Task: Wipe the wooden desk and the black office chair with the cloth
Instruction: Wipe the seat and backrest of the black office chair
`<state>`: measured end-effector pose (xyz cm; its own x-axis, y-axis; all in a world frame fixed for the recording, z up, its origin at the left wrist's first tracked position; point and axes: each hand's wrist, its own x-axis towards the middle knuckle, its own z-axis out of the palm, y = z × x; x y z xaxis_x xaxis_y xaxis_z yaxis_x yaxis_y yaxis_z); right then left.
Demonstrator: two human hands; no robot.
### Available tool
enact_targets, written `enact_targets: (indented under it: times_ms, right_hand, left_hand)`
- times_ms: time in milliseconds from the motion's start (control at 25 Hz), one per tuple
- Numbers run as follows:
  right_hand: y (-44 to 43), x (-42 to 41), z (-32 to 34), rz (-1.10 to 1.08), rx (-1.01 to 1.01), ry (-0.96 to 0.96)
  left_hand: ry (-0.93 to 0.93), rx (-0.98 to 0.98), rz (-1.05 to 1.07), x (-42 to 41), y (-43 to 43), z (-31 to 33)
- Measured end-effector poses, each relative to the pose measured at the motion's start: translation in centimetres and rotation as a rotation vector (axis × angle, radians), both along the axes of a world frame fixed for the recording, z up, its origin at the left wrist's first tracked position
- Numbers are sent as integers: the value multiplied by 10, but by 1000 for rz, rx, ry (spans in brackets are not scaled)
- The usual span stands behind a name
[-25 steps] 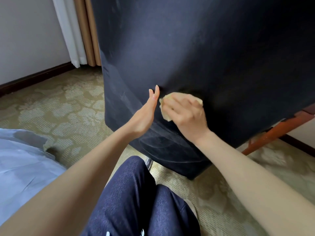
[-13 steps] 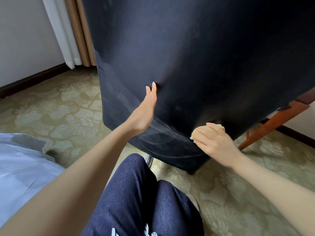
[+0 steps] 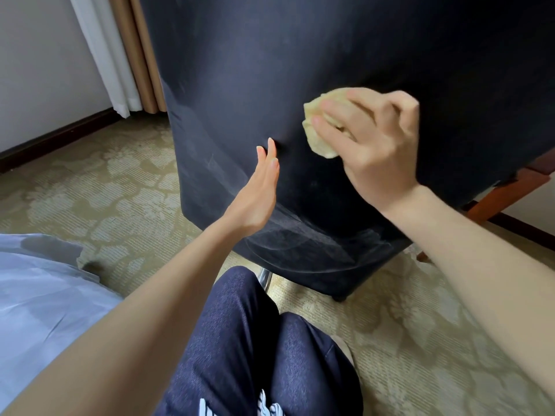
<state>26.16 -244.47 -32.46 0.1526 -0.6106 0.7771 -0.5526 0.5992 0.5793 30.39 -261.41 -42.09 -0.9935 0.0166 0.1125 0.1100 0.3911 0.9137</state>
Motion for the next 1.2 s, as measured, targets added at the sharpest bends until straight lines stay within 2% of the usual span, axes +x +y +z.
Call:
enact_targets:
  times_ms: [120, 240, 440, 600, 720, 920, 1040, 1120, 1200]
  right_hand:
    - [-26, -3, -22, -30, 30, -62]
    - [-21, 1, -69, -64, 181, -153]
    - [52, 18, -137, -142, 537, -372]
    - [120, 38, -142, -192, 646, -463]
    - [143, 46, -118, -170, 535, -462]
    - [138, 45, -46, -121, 270, -237]
    - [121, 38, -6, -95, 121, -98]
    - [103, 32, 10, -73, 19, -44]
    - [82, 27, 8, -48, -53, -57]
  left_hand:
    - [-62, -126, 71, -1, 0, 0]
    - [-74, -271, 121, 1, -1, -2]
    - [-56, -277, 132, -3, 1, -6]
    - [-51, -300, 151, -4, 4, -10]
    - [-31, -332, 210, 0, 13, -13]
    - [115, -496, 382, 12, 44, -13]
    - [343, -637, 387, 16, 63, -2]
    - [538, -762, 304, 10, 71, 7]
    - [654, -868, 184, 3, 71, 13]
